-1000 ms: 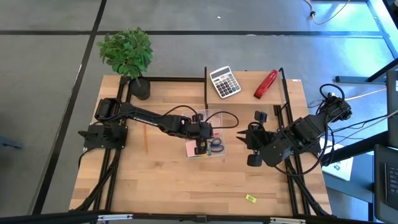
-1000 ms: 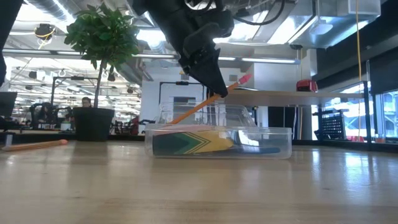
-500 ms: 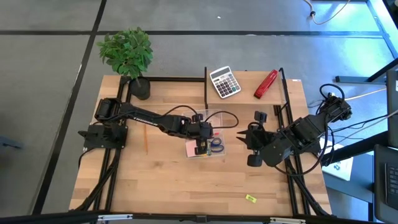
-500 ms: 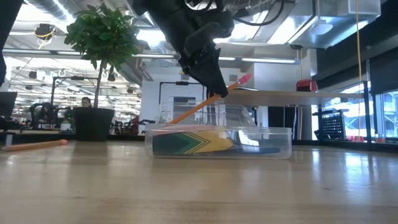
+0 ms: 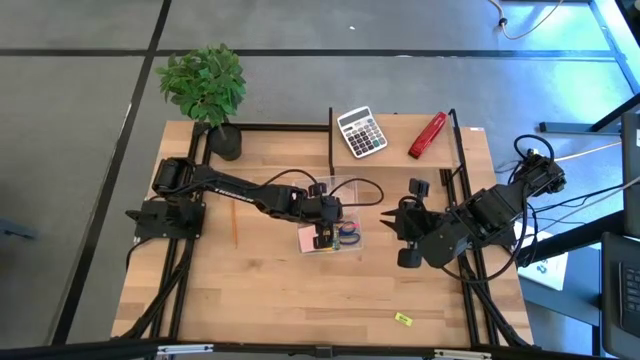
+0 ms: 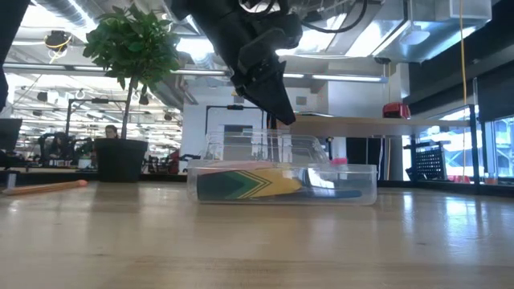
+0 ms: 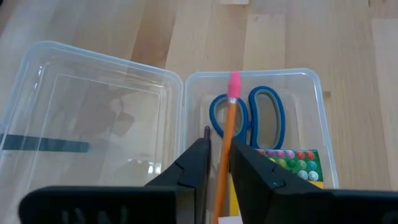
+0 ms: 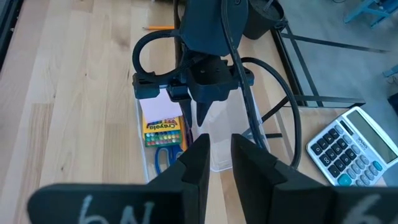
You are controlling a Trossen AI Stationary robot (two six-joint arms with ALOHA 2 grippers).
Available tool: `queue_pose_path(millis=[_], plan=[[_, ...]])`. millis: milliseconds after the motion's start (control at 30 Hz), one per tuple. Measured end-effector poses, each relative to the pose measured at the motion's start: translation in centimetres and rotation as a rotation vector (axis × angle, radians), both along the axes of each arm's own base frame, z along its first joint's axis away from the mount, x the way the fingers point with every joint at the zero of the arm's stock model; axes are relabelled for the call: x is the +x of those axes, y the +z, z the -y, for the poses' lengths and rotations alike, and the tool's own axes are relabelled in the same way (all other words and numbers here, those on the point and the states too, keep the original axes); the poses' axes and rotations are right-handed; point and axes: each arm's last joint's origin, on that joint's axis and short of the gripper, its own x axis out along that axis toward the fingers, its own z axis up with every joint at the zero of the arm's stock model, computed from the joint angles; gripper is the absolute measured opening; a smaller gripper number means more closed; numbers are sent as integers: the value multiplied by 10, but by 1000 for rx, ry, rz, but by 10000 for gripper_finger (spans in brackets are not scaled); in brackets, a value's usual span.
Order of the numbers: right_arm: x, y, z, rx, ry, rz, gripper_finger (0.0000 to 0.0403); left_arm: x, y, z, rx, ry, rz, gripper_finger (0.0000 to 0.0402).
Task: Pack school essentials
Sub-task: Put the orange pencil with the orange eraser into the transparent supply box
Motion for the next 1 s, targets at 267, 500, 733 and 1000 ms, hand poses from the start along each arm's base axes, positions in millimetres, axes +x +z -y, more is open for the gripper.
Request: queue_pose_path(millis=[267, 500, 733, 1000], plan=[[0, 0, 0, 0, 0, 0, 69, -1, 2, 0, 3, -3, 0, 73], [0, 0, 0, 1, 1, -1, 69, -21, 23, 1, 15, -8, -50, 74], [0, 0, 0, 2, 2, -1, 69, -62, 54, 12, -75, 103, -131, 70], [0, 0, 0, 3, 2, 4, 69, -116, 78, 24, -264, 488, -224, 72]])
